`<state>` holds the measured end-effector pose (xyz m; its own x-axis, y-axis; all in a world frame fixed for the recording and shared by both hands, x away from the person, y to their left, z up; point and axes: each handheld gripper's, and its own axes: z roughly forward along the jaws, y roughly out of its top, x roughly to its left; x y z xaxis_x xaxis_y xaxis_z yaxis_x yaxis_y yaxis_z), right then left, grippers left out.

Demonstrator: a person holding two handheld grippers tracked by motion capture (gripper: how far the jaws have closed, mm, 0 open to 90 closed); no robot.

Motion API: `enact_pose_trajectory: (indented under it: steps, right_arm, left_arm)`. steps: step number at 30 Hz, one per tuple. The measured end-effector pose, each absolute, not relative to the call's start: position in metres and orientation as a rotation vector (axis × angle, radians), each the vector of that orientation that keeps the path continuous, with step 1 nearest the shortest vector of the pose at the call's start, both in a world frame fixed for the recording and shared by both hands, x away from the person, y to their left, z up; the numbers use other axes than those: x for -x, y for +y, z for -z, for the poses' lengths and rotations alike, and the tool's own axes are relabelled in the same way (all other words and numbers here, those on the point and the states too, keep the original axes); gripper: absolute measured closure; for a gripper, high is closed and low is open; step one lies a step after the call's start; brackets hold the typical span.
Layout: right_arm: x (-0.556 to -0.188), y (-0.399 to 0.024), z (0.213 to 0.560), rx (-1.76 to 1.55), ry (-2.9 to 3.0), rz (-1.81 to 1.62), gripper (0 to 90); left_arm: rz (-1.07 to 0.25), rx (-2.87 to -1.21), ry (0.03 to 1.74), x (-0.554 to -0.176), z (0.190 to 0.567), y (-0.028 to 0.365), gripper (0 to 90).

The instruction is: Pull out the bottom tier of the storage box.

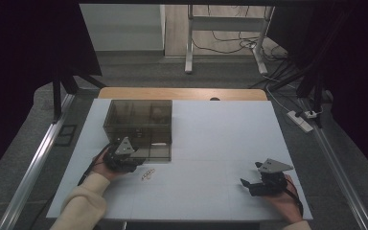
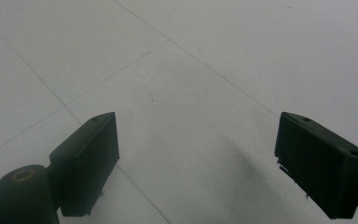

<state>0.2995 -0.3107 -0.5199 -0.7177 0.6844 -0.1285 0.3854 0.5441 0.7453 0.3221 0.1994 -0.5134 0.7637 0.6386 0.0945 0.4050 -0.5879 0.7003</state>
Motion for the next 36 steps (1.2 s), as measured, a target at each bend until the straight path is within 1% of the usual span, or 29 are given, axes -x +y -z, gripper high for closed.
enact_pose_trajectory:
  steps: [4,12,19,22,27,31,36]
  right_arm:
    - [-0.299,-0.311,0.519,-0.873,2.373,-1.01,13.6]
    - [-0.297,-0.311,0.515,-0.852,2.348,-1.043,13.7]
    - [-0.297,-0.31,0.515,-0.851,2.349,-1.042,13.7]
    - [-0.297,-0.31,0.516,-0.849,2.353,-1.042,13.7]
    - [-0.297,-0.31,0.516,-0.849,2.356,-1.037,13.7]
    - [-0.297,-0.31,0.516,-0.85,2.359,-1.036,13.7]
    - [-0.297,-0.31,0.517,-0.846,2.36,-1.037,13.7]
  left_arm:
    - [-0.41,-2.221,0.803,-0.321,0.508,0.201,41.9]
    - [-0.356,-2.187,0.826,-0.32,0.501,0.199,39.3]
    - [-0.317,-2.178,0.822,-0.318,0.497,0.198,37.2]
    - [-0.27,-2.176,0.83,-0.318,0.495,0.198,36.7]
    - [-0.231,-2.165,0.855,-0.319,0.494,0.2,32.9]
    - [-0.215,-2.163,0.869,-0.319,0.493,0.199,30.2]
    - [-0.199,-2.177,0.857,-0.318,0.492,0.195,29.1]
